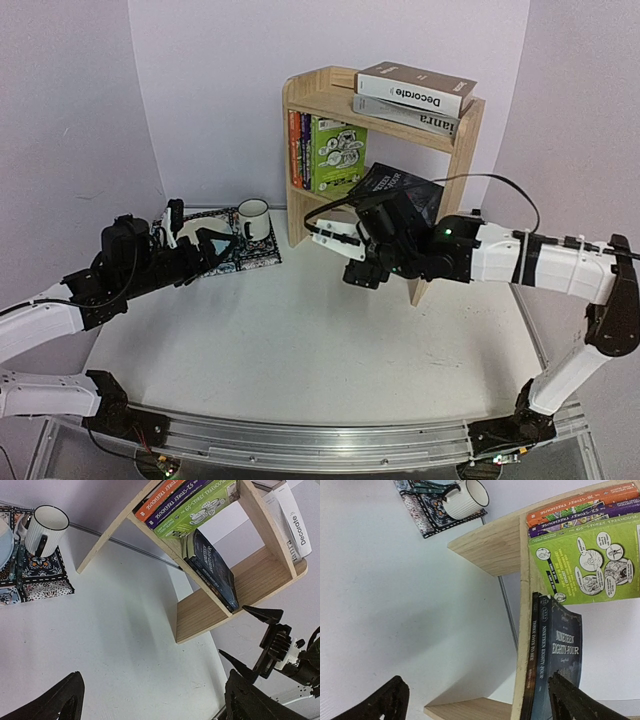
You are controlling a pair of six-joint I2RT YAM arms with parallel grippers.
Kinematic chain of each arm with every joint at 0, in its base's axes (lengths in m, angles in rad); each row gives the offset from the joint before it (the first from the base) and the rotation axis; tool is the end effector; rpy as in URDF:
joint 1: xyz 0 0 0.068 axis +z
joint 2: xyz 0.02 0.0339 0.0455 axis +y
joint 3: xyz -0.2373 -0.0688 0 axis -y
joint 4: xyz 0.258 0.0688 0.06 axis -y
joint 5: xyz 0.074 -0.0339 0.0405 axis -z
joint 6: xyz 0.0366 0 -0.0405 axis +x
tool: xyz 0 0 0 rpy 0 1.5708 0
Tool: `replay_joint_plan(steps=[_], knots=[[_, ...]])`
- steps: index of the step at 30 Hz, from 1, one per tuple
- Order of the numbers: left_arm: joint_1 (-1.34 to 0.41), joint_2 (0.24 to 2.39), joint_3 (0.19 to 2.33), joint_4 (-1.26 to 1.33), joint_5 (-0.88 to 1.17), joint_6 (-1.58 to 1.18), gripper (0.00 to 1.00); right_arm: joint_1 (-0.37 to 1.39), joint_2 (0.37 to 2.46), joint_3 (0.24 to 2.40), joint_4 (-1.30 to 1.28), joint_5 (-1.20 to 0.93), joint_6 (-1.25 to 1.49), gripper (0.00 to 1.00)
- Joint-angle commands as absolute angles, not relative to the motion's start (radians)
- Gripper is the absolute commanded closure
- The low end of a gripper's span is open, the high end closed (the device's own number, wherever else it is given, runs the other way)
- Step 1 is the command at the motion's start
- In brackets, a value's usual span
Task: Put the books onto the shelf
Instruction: Place the book on the shelf, then reset both arms
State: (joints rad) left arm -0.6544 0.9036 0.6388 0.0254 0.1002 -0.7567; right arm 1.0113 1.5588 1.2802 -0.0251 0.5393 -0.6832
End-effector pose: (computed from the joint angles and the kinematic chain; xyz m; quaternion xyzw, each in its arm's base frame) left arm 0.1923 -0.1521 0.2641 -0.0093 0.7861 -0.4300 0.4440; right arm 0.2188 0.3140 0.3060 -0.4778 0.6325 -0.1186 0.5980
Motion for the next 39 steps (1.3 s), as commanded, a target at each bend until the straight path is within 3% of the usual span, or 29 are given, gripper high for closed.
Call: replay_joint_plan(steps=[1, 12, 20, 25, 31, 34, 39], knots=[[-0.651, 0.853, 0.66, 0.046, 0.069, -0.66, 0.0, 1.009, 1.365, 1.096, 0.112, 0.469, -0.55, 0.02], [-0.65, 0.799, 0.68, -0.06, -0.158, -0.44, 0.0, 1.009, 1.071, 0.664, 0.278, 0.523, -0.242, 0.02], [-0.651, 0.781, 0.631, -0.069, -0.362, -0.317, 0.0, 1.005, 1.041, 0.484, 0.35, 0.864, -0.085, 0.02], [-0.65, 0.807, 0.594, -0.033, -0.37, -0.184, 0.0, 0.898, 1.028, 0.403, 0.36, 0.749, 0.095, 0.02], [-0.638, 0.776, 0.487, 0.133, -0.458, -0.07, 0.0, 0.731, 0.862, 0.294, 0.386, 0.651, 0.194, 0.02], [-0.566, 0.816, 0.467, 0.181, -0.43, -0.062, 0.0, 0.677, 0.78, 0.245, 0.4, 0.627, 0.133, 0.05], [-0.294, 0.917, 0.474, 0.234, -0.192, -0.131, 0.0, 0.542, 0.79, 0.217, 0.455, 0.63, 0.167, 0.07]])
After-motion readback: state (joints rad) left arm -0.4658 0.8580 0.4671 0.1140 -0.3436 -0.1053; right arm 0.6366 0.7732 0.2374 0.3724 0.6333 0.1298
